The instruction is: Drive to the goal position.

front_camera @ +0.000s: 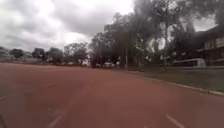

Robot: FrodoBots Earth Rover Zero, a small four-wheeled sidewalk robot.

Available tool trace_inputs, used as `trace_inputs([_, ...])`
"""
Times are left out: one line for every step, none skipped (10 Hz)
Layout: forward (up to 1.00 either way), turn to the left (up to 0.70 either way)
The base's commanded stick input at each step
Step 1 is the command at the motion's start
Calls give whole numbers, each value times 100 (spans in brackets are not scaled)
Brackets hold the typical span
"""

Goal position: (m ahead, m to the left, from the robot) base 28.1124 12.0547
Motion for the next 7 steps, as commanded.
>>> trace_inputs([70, 0])
trace_inputs([70, 0])
trace_inputs([70, 0])
trace_inputs([70, 0])
trace_inputs([70, 0])
trace_inputs([70, 0])
trace_inputs([70, 0])
